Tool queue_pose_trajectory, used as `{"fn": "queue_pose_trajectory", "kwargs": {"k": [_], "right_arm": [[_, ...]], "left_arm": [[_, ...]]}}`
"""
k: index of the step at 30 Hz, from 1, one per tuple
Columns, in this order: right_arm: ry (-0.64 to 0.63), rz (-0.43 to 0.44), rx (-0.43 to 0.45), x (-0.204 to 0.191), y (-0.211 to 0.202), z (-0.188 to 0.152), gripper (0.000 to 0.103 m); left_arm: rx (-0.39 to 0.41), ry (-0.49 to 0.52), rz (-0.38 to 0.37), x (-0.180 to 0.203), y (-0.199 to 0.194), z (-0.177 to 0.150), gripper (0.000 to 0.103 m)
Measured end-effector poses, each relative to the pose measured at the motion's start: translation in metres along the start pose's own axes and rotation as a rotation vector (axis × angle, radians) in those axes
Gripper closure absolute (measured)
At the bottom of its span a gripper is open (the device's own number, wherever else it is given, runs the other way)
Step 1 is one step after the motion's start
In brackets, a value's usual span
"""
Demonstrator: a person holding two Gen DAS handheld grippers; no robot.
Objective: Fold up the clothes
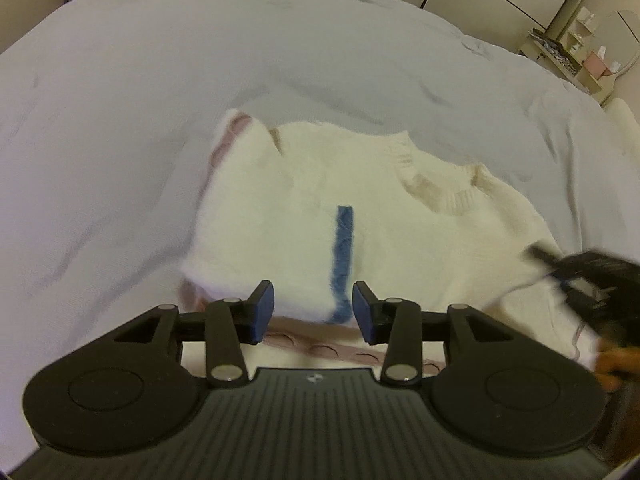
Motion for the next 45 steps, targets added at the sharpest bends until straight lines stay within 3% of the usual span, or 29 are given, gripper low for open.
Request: {"fn": "queue_pose_trajectory", "kwargs": {"k": [2, 4, 7, 9, 17, 21, 24, 26, 27, 30, 31, 36, 40, 43, 45], "right_arm": [[-0.079, 0.007, 0.113, -0.014, -0.032, 0.007, 0.091], [-0.117, -0.075, 0.189, -0.009, -0.058, 0.014, 0.091], [-0.067, -0.247, 0.123, 0.036, -0.056, 0.015, 0.091], [-0.025, -0.302, 0.071, 0.061, -0.047, 0.010, 0.091], [-0.120, -0.306, 0.145, 0.051, -0.056, 0.010, 0.090], [-0.112, -0.457, 0.095, 0.075, -0.051, 0.008, 0.076], [-0.165, -0.538, 0.184, 0.071, -0.067, 0.008, 0.075], [-0.189, -0.497, 0.172, 0.071, -0.070, 0.005, 0.075], [-0.189, -0.469, 0.151, 0.074, -0.070, 0.003, 0.080], [-0.138, -0.549, 0.048, 0.102, -0.066, 0.000, 0.082], [-0.089, -0.552, 0.059, 0.112, -0.075, 0.002, 0.086], [0.096, -0.559, 0.169, 0.165, -0.148, 0.014, 0.072], [0.288, -0.555, 0.285, 0.229, -0.209, 0.021, 0.072], [0.445, -0.555, 0.383, 0.273, -0.254, 0.029, 0.062], [0.510, -0.554, 0.430, 0.295, -0.273, 0.030, 0.062]], "left_arm": [[-0.008, 0.014, -0.006, 0.000, 0.003, -0.001, 0.066], [-0.019, 0.023, -0.014, 0.000, 0.007, -0.002, 0.066], [-0.029, 0.020, -0.015, 0.000, 0.017, -0.004, 0.067], [-0.027, 0.027, -0.016, 0.003, 0.021, -0.003, 0.068], [-0.033, 0.083, 0.013, 0.015, 0.041, 0.006, 0.068], [-0.055, 0.099, 0.039, 0.020, 0.050, 0.004, 0.068], [-0.077, 0.119, 0.068, 0.022, 0.057, -0.003, 0.068], [-0.103, 0.123, 0.099, 0.021, 0.066, -0.010, 0.069], [-0.118, 0.129, 0.121, 0.022, 0.071, -0.013, 0.070], [-0.140, 0.164, 0.169, 0.033, 0.075, -0.014, 0.070], [-0.143, 0.177, 0.155, 0.041, 0.073, -0.013, 0.070], [-0.164, 0.234, 0.046, 0.092, 0.064, -0.026, 0.069], [-0.190, 0.244, -0.015, 0.128, 0.066, -0.046, 0.068], [-0.210, 0.262, -0.032, 0.146, 0.077, -0.056, 0.068], [-0.218, 0.264, -0.034, 0.155, 0.083, -0.057, 0.068]]}}
Point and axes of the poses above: each gripper's, at about its wrist camera, not at the fingertips, and y roughly the way its jaws point, x to its right, z to its top, the point moved 5 cm from there along y, roughly the way its jaws point, and after that the axes turned 7 degrees about -z, right-handed, at the moved point
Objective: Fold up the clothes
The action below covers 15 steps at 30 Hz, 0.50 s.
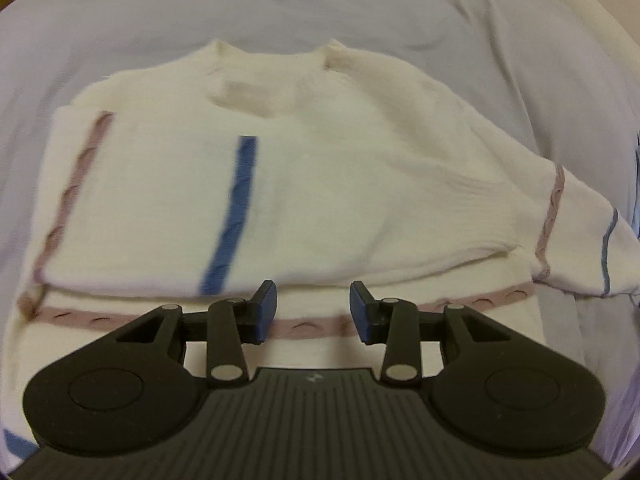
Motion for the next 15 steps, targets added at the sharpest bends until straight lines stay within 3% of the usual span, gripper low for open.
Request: {"fn": "queue_pose_trajectory", "kwargs": {"k": [6, 11, 12, 13, 15], "right_arm": [[0.186, 0.058, 0.009, 0.052, 0.009, 0.033, 0.062], [0.249, 0.047, -0.002, 0.050, 0.046, 0.040, 0.064], [0.247, 0.040, -0.007, 0.047, 0.054, 0.038, 0.071], [0.242, 0.032, -0.012, 0.044, 0.061, 0.037, 0.090], [0.189, -0.002, -0.004, 0.036, 0.057, 0.037, 0.093]], "left_arm": [[0.002, 0.008, -0.013, 0.011, 0.009, 0.014, 0.067], [-0.006, 0.018, -0.014, 0.012, 0.013, 0.017, 0.066], [-0.008, 0.018, -0.015, 0.011, 0.013, 0.016, 0.066], [-0.009, 0.017, -0.016, 0.010, 0.012, 0.015, 0.066], [-0.010, 0.016, -0.016, 0.005, 0.008, 0.012, 0.066]]}}
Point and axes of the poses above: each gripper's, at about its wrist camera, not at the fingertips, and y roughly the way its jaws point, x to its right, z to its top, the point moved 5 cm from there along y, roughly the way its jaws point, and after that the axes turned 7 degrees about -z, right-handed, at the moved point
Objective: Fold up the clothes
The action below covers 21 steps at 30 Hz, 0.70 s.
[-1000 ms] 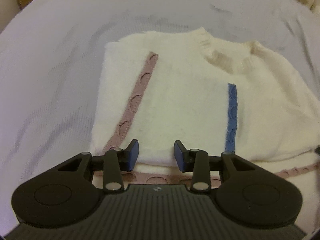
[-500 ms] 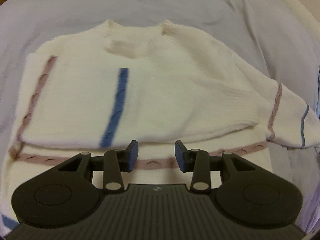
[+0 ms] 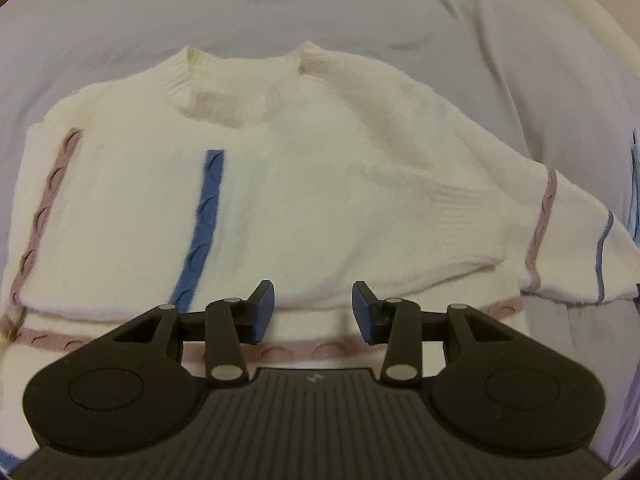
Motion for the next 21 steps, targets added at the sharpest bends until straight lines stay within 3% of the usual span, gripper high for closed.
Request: {"fn": "queue_pose_trajectory", "kwargs": {"k": [2, 5, 7, 9, 13, 17, 18, 19, 21], "right_arm": [[-0.104, -0.045, 0.064, -0.017, -0.017, -0.005, 0.094], [-0.357, -0.089, 0.221, -0.064, -0.053, -0.027, 0.095], [-0.533, -0.047, 0.315, -0.109, -0.080, -0.058, 0.095], [-0.651, 0.038, 0.341, -0.150, -0.100, -0.098, 0.095], [-0.873, 0.277, 0.290, -0.230, -0.133, -0.211, 0.095], [-1.022, 0.510, 0.076, -0.273, -0.149, -0.333, 0.092], [-1.064, 0.518, 0.003, -0.272, -0.148, -0.358, 0.088], [-1.105, 0.526, -0.071, -0.272, -0.147, -0.383, 0.073], [-1.180, 0.534, -0.212, -0.269, -0.144, -0.429, 0.063]], "left_arm": [[-0.001, -0.010, 0.004, -0.009, -0.007, -0.005, 0.066], [0.000, -0.041, 0.011, -0.030, -0.022, -0.014, 0.066], [0.004, -0.072, 0.019, -0.048, -0.034, -0.022, 0.066], [0.008, -0.107, 0.024, -0.068, -0.046, -0.030, 0.066], [0.021, -0.181, 0.027, -0.109, -0.070, -0.046, 0.066], [0.036, -0.232, 0.035, -0.149, -0.088, -0.054, 0.066], [0.039, -0.240, 0.036, -0.157, -0.092, -0.056, 0.066], [0.043, -0.247, 0.032, -0.165, -0.095, -0.056, 0.066], [0.052, -0.256, 0.014, -0.176, -0.100, -0.054, 0.066]]}}
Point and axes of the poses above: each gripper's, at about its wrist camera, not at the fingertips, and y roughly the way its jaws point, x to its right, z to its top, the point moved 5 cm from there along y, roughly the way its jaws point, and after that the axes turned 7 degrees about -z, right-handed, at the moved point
